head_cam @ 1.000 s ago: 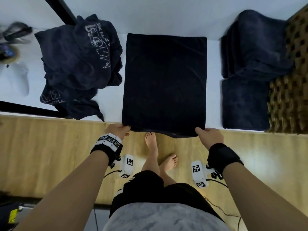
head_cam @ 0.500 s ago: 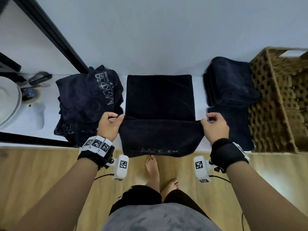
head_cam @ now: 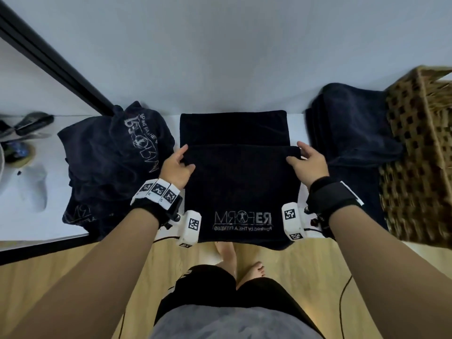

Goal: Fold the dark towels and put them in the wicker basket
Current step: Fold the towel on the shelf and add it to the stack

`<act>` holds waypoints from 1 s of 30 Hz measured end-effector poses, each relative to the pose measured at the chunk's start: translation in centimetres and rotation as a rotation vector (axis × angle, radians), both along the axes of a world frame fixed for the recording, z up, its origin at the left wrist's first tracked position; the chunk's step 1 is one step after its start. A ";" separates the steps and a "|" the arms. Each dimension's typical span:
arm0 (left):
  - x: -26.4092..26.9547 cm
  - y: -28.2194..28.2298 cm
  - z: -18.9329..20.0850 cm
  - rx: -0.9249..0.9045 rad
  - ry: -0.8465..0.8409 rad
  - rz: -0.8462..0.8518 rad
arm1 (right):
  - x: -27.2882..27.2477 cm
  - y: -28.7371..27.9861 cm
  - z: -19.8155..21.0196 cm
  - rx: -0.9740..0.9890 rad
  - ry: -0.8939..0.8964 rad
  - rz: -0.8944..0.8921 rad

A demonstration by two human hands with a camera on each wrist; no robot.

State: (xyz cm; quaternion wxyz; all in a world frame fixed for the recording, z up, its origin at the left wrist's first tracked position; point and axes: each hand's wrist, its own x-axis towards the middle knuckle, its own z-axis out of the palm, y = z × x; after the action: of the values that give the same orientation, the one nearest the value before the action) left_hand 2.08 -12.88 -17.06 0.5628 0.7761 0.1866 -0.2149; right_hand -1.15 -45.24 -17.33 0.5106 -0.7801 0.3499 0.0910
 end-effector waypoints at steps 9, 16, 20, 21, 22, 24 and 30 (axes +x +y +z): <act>-4.8 0.8 -0.6 0.365 -0.004 -0.175 | -5.9 0.6 -0.3 -0.104 0.026 0.048; -12.3 2.7 -2.4 0.504 0.048 -0.058 | -14.7 1.7 -2.0 0.216 0.164 0.220; -17.4 3.0 -4.3 0.541 0.137 0.065 | -19.5 0.8 -5.0 0.259 0.426 0.357; -18.5 2.9 -4.8 0.531 0.176 0.091 | -20.2 0.5 -5.8 0.246 0.473 0.326; -19.4 2.8 -5.4 0.517 0.218 0.099 | -20.6 0.3 -6.5 0.236 0.495 0.275; -20.6 2.3 -6.6 0.495 0.289 0.042 | -21.0 -0.1 -7.7 0.260 0.468 0.136; -20.3 1.4 -8.0 0.356 0.352 0.121 | -20.8 0.5 -7.9 0.303 0.367 0.053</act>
State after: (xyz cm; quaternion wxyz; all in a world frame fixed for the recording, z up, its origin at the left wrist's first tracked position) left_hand -18.19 -11.50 -25.07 0.3879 0.8011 0.3625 -0.2763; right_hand -21.92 -44.77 -25.27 0.5471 -0.6740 0.3986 0.2959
